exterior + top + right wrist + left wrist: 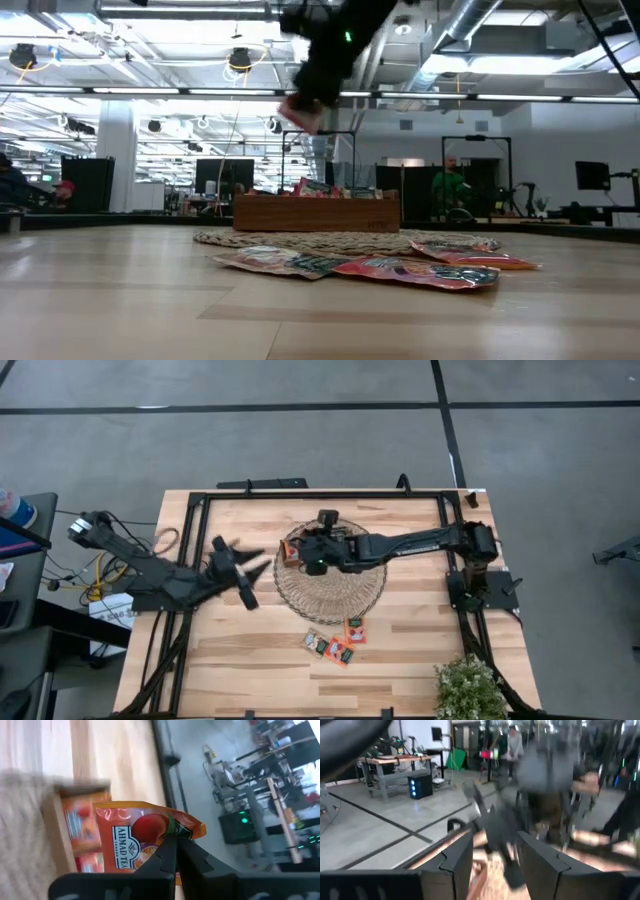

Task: Pick & Place Tea
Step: Put the right orange tea bag into the left side of the wooden organizer

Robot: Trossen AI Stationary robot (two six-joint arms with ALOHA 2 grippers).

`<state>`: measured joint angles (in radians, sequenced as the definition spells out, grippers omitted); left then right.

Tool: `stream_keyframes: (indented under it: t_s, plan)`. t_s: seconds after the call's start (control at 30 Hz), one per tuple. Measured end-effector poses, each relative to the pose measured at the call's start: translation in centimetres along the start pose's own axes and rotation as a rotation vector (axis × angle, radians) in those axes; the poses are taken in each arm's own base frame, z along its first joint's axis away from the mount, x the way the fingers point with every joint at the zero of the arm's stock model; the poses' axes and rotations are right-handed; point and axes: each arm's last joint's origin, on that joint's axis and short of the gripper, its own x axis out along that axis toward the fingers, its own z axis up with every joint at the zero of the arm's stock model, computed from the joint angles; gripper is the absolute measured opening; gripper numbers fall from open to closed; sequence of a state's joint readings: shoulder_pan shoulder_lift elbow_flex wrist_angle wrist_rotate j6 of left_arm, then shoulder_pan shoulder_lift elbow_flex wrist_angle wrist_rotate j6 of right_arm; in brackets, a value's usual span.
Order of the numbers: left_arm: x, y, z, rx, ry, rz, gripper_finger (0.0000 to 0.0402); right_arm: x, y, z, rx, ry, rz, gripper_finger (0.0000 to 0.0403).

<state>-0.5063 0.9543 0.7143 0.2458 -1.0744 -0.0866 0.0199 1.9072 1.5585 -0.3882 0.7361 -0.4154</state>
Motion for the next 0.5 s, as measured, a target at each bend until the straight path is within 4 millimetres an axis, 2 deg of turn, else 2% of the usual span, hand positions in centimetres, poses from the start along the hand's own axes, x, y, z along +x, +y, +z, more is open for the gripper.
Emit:
stream_keyframes:
  t_s: [0.23,0.37,0.5]
  plan:
    - [-2.1,4.6,3.9,-0.157,-0.101,-0.112,0.0145,4.3,3.1,0.3,-0.178,0.068,0.012,0.0]
    - [-3.1,6.7,4.8,-0.194,-0.127,-0.117,0.0145,6.1,4.2,1.6,-0.244,0.065,0.023,0.0]
    - [-3.5,7.7,4.9,-0.211,-0.124,-0.099,0.0144,7.7,5.3,2.4,-0.276,0.067,0.036,0.0]
